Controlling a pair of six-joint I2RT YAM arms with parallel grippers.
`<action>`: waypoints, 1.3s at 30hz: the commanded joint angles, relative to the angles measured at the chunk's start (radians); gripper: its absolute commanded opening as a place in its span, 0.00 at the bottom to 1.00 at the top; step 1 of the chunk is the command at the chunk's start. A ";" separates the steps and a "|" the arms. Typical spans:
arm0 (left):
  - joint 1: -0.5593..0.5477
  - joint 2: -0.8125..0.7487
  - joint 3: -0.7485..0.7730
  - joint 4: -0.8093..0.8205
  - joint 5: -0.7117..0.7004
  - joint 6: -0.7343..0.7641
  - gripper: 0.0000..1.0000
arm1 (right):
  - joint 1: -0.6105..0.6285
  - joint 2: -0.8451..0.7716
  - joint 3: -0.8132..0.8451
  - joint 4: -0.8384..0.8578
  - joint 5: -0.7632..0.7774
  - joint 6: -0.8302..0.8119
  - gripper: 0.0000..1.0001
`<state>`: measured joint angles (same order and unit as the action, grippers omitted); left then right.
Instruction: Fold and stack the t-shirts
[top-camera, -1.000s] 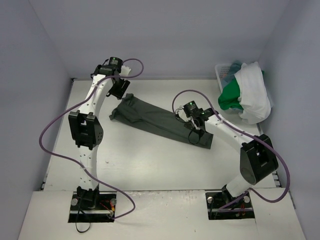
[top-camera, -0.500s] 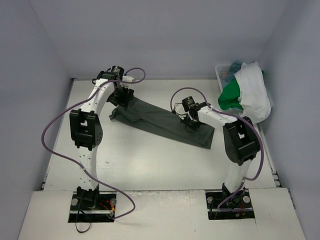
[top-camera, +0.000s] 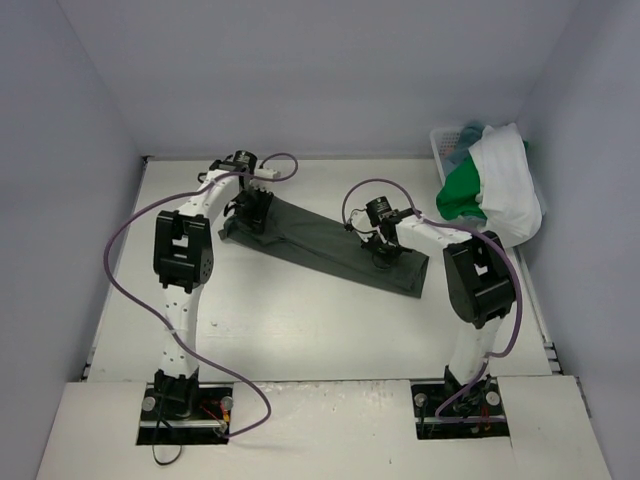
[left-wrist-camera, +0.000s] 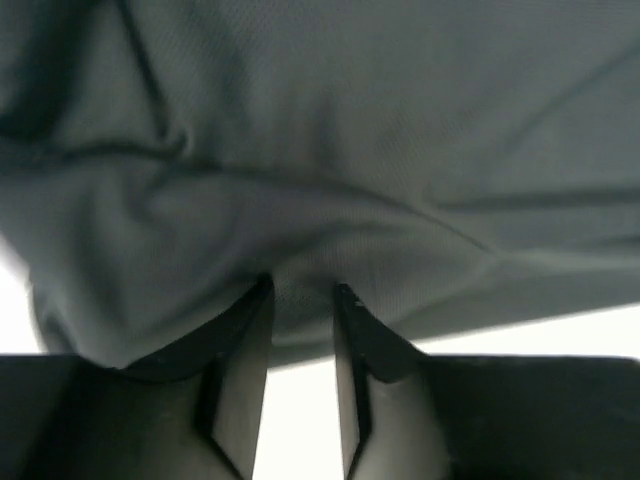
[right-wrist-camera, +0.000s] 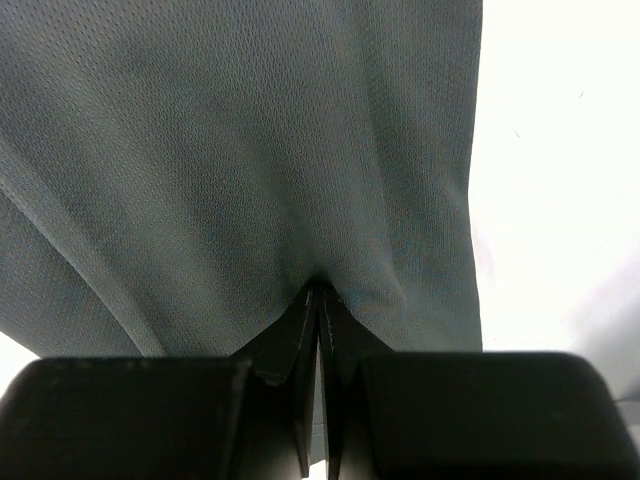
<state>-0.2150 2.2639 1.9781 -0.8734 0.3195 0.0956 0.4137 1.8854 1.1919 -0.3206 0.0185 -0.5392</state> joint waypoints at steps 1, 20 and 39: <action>-0.006 0.026 0.048 0.047 0.023 -0.017 0.23 | -0.001 -0.034 -0.018 0.002 -0.008 0.001 0.01; -0.009 0.246 0.263 -0.012 -0.120 -0.014 0.35 | 0.115 -0.178 -0.129 -0.095 -0.090 0.011 0.01; 0.002 0.421 0.544 -0.124 -0.094 -0.002 0.64 | 0.677 -0.152 -0.141 -0.101 -0.296 0.151 0.01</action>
<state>-0.2230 2.6331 2.5320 -0.9466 0.1879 0.0856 1.0691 1.7264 1.0229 -0.3882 -0.2443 -0.4145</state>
